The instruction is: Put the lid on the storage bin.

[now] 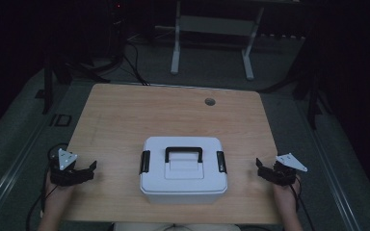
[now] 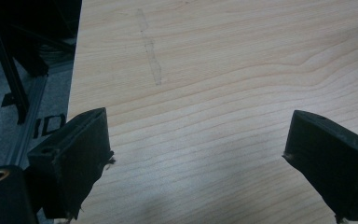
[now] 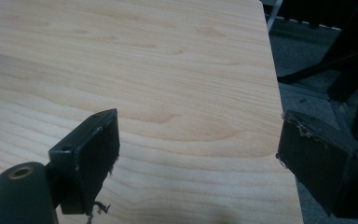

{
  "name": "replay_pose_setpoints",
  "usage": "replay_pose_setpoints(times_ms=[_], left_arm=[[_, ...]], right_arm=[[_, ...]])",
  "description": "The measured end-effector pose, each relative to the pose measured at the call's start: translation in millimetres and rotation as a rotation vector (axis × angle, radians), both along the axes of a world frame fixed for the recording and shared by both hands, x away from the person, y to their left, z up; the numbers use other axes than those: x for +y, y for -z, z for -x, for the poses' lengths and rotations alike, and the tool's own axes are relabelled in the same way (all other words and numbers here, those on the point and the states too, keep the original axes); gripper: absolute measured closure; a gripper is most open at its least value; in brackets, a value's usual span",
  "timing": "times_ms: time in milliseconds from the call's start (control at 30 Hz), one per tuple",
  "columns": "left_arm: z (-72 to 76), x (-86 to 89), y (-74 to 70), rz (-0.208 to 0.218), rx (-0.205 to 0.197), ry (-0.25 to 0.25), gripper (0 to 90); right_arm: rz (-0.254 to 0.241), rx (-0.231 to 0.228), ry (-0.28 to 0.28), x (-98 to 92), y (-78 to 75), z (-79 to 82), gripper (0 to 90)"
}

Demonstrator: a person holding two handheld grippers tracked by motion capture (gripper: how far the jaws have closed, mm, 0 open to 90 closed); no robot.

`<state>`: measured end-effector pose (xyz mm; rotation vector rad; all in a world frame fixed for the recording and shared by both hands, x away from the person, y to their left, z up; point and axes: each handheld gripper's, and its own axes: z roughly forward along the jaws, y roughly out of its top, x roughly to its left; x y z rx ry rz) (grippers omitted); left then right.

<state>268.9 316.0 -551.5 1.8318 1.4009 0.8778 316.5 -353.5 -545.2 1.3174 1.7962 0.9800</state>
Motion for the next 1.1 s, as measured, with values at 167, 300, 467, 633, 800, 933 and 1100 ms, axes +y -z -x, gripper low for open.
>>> replay_pose_setpoints(times_ms=[167, 300, 467, 633, 800, 933, 1100], left_arm=[[1.8, -2.8, -0.2, -0.025, -0.038, -0.039, 6.5], [4.9, -3.4, 1.5, -0.03, -0.066, -0.059, 6.5], [8.4, -1.6, 1.4, -0.013, -0.101, -0.064, 6.5], [10.8, 0.0, 1.3, -0.02, -0.129, -0.105, 6.5], [8.7, -0.1, 4.6, -0.051, -0.118, -0.141, 6.5], [8.5, 0.0, 4.5, -0.057, -0.128, -0.175, 6.5], [8.5, 1.3, 5.0, -0.068, -0.131, -0.212, 6.5]], right_arm=[[-0.008, -0.079, -0.013, -0.9, 0.3, 3.1, 12.5], [0.001, -0.114, -0.001, 0.4, 1.4, 3.8, 12.5], [-0.005, -0.136, 0.028, -2.7, 1.9, 4.4, 12.5], [0.007, -0.138, 0.046, -3.1, 3.1, 4.3, 12.5], [0.032, -0.133, 0.071, 0.0, 3.7, 3.6, 12.5], [0.028, -0.13, 0.083, -0.4, 4.0, 3.6, 12.5], [0.003, -0.124, 0.107, -4.0, 4.3, 3.4, 12.5]])
